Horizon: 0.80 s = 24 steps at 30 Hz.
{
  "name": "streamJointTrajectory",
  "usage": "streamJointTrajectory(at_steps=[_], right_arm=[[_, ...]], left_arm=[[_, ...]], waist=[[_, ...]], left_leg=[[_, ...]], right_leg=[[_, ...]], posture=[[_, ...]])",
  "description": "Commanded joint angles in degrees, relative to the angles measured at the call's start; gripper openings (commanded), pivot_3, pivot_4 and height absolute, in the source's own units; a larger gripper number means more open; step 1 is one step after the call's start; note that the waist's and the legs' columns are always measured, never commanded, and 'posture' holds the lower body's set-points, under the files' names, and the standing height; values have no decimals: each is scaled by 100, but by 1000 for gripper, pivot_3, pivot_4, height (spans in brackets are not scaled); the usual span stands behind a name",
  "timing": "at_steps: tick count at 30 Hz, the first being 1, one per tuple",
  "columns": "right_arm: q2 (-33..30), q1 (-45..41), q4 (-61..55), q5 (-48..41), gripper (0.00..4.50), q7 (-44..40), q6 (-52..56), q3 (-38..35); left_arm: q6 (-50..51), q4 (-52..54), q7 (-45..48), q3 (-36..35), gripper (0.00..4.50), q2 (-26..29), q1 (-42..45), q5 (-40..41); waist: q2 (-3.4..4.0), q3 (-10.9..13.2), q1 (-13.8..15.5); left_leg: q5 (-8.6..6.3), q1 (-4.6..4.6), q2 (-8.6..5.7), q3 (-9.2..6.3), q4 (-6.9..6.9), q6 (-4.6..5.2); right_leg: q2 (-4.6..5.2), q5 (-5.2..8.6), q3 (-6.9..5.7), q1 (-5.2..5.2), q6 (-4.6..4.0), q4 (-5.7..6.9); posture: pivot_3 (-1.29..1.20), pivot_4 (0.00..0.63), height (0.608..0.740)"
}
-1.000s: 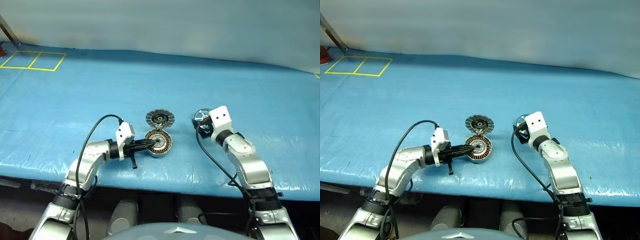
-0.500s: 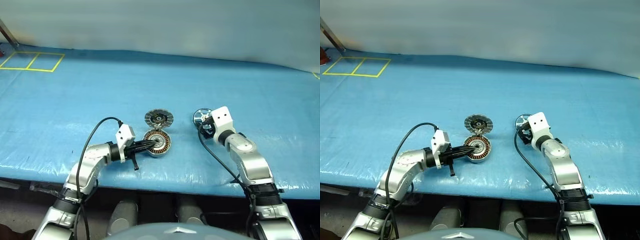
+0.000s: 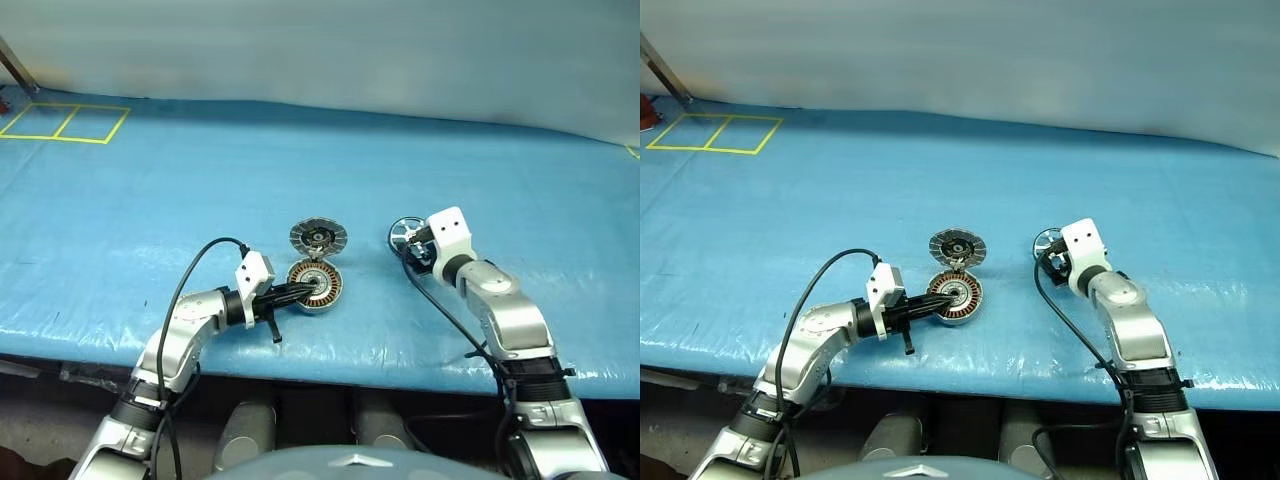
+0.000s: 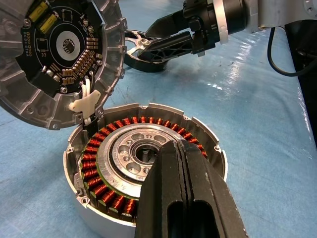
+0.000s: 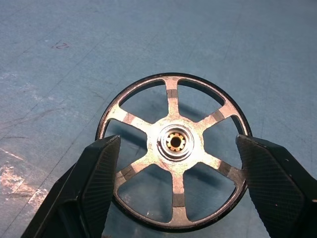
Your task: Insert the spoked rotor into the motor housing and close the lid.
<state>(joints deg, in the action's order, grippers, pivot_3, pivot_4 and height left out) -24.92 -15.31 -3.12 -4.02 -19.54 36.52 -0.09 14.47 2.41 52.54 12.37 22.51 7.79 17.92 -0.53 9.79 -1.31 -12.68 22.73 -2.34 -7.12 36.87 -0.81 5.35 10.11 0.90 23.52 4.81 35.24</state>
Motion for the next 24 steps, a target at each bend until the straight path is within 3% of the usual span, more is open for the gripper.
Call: streamJointTrajectory(at_steps=[1,4,10,11,13,24], right_arm=[[-121,-136,-16,141,3917,-29,120,87],[-183,-188,4,205,3556,-72,203,159],[-210,-237,4,205,1697,-196,283,239],[-208,-244,9,204,1585,-214,301,242],[-205,-250,13,202,1421,-236,328,248],[-75,-121,-2,138,1397,-288,349,230]], left_arm=[[-68,253,-55,22,0,-53,-25,-23],[-81,253,-87,33,0,-71,-51,-37],[-47,293,-168,34,0,-95,-78,-34],[-45,305,-181,36,0,-98,-82,-34],[-45,322,-207,34,0,-107,-88,-35],[-32,431,-256,5,0,-107,-99,36]], waist=[[0,0,0],[0,0,0],[-3,-2,-5],[-6,-4,-18],[-7,-4,-40],[-9,-6,-68]], left_leg=[[0,0,0,0,0,0],[0,0,0,0,1,0],[0,0,0,0,1,0],[0,-4,0,1,1,0],[0,-5,3,1,5,0],[1,-11,4,2,8,2]], right_leg=[[0,0,0,0,0,0],[0,0,0,0,0,0],[0,0,0,-1,0,-1],[0,0,0,-4,0,-1],[-2,0,0,-6,0,0],[-2,0,0,-10,0,0]], posture=[[0,150,740],[0,150,740],[0,150,740],[0,150,740],[0,150,740],[0,150,740]])
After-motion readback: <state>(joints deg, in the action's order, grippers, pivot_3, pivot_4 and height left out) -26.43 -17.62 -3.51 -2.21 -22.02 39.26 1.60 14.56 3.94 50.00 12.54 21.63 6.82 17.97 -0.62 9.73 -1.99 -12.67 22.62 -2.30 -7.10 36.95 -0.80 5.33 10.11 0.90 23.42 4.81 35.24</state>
